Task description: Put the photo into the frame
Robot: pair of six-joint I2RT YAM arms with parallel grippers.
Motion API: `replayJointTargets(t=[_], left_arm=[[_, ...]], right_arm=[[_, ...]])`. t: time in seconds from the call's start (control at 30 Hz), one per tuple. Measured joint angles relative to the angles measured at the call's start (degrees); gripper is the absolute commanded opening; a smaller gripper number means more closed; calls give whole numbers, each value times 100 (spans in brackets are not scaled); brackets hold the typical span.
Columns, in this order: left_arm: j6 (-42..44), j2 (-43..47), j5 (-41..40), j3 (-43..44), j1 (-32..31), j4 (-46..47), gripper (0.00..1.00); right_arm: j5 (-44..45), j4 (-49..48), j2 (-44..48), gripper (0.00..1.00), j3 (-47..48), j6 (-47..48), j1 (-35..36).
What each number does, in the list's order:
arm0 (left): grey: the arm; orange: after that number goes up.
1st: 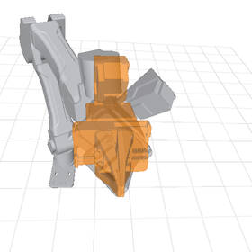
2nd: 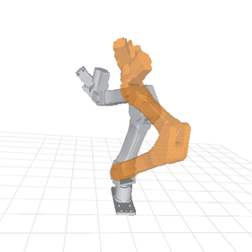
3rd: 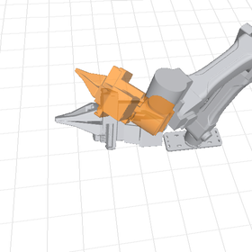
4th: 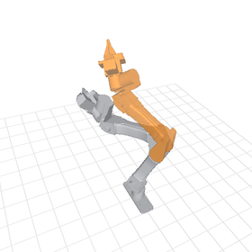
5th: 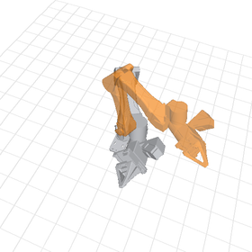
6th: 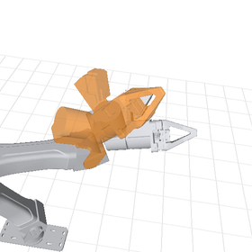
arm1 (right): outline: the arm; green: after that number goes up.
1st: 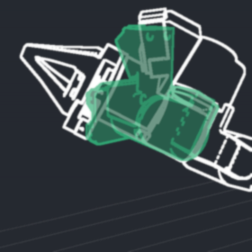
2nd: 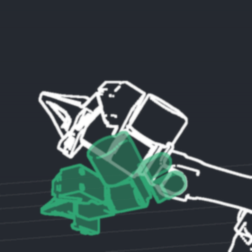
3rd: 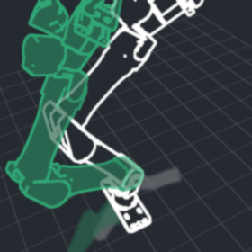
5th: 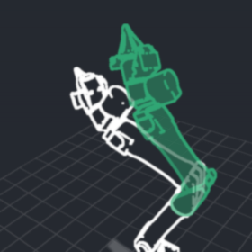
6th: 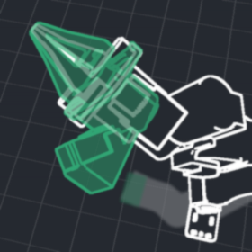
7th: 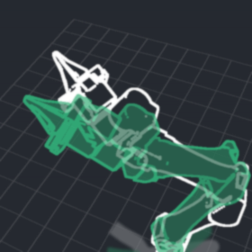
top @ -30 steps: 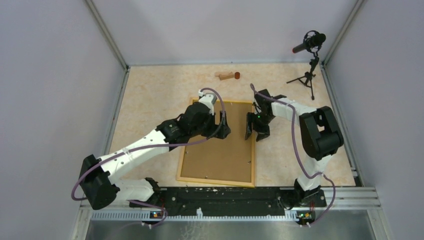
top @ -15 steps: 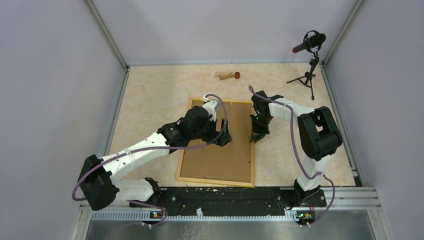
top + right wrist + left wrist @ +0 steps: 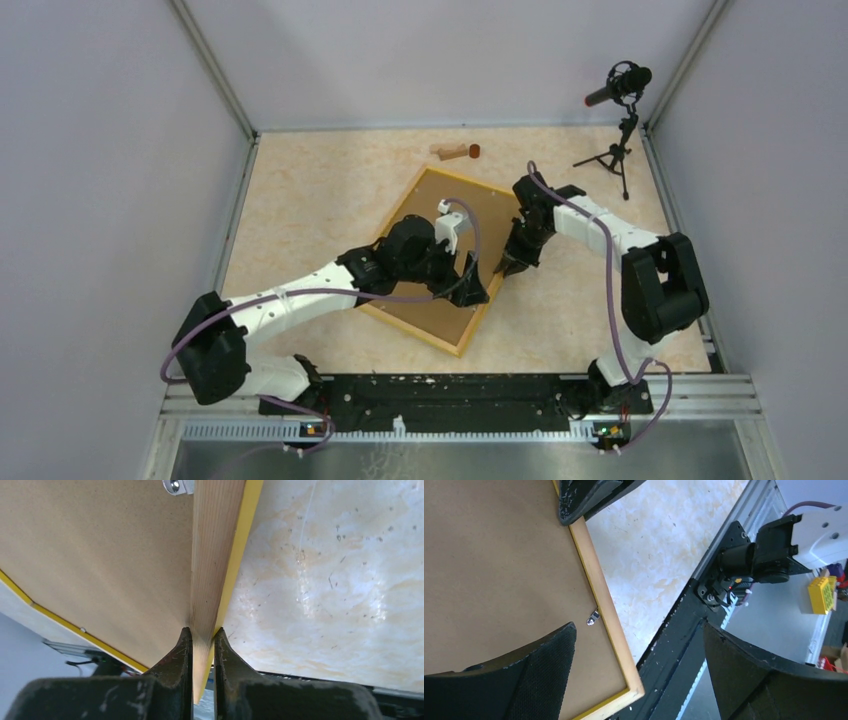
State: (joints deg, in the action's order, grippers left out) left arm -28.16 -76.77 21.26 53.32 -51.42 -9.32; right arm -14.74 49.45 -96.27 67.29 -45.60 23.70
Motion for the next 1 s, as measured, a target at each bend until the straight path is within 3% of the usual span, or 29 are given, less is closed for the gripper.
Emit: replayJointTargets(t=[0.23,0.4,0.67,0.9,1.0], left_arm=[[208,-221,-1108,319,-568,-278,98],[903,-758,-2785,890,-1508,-750,98],[1834,-1825,-4776,1427,-2559,-1388,99],[1996,-2992,-6481,1899,-2911,-1897,93],[2041,-3202,-7099,1902,-2914,-2079,86]], right_arm=[[2,72,203,0,0,-772,-24],[-11,111,205,0,0,-994,-22],[-90,111,232,0,-13,-1152,-20],[-210,72,345,0,-103,-1311,-20],[-232,68,367,0,-127,-1322,-20]])
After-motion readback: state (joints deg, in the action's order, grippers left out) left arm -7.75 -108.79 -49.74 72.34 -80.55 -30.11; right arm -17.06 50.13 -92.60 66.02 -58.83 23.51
